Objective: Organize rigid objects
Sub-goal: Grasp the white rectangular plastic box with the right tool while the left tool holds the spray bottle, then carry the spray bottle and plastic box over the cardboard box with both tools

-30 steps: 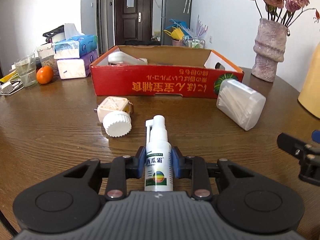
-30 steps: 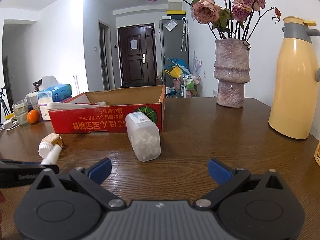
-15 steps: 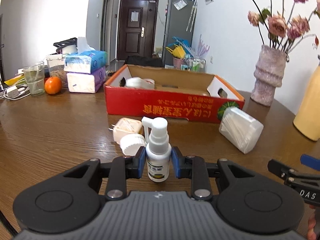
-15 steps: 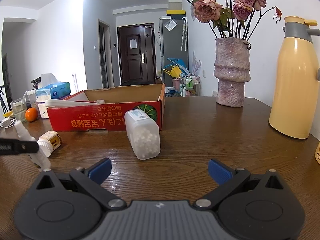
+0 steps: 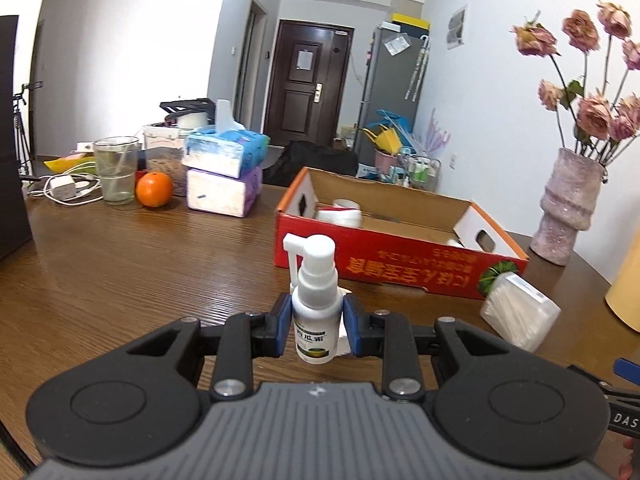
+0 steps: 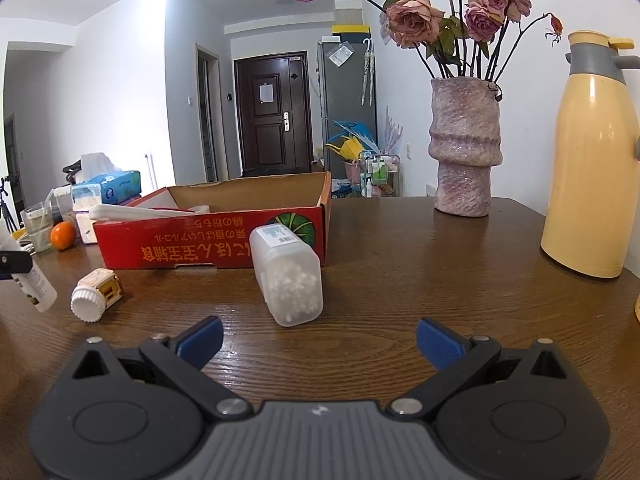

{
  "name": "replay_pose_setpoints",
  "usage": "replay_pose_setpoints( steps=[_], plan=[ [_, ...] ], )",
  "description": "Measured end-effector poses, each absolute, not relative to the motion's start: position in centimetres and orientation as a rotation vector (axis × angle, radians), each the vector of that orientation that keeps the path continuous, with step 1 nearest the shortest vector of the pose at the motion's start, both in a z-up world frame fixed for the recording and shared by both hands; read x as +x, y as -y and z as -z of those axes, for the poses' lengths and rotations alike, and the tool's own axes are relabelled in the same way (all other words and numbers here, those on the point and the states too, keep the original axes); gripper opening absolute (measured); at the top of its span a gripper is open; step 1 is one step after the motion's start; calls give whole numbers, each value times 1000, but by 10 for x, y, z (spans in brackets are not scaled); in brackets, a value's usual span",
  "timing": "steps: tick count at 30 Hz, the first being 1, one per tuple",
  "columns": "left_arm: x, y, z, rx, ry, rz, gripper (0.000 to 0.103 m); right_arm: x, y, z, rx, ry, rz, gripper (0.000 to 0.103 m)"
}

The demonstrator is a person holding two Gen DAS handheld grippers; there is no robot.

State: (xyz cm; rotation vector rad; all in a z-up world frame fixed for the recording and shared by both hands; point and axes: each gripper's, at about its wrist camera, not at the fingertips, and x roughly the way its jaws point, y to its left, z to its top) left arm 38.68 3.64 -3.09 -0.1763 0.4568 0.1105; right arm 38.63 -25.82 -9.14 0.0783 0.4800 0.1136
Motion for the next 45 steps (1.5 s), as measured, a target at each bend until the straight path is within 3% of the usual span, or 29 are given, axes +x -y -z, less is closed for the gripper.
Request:
replay_pose_setpoints(
  steps=[18, 26, 30, 32, 34, 45],
  plan=[
    [396, -96, 33, -197, -464, -203, 28, 445, 229, 98, 1, -528, -82, 102],
    [399, -108, 35, -192, -473, -216, 28, 485, 217, 102, -5, -556, -85, 96],
    [400, -109, 36, -190, -481, -213, 28, 504, 209, 105, -6, -588, -95, 85],
    [401, -109, 37, -188, -485, -211, 28, 509, 206, 107, -17, -613, -106, 70],
    [401, -109, 37, -188, -485, -207, 28, 510, 206, 108, -18, -621, -116, 44],
    [404, -108, 40, -188, -497, -199, 28, 486, 210, 102, 0, -557, -119, 43]
  ],
)
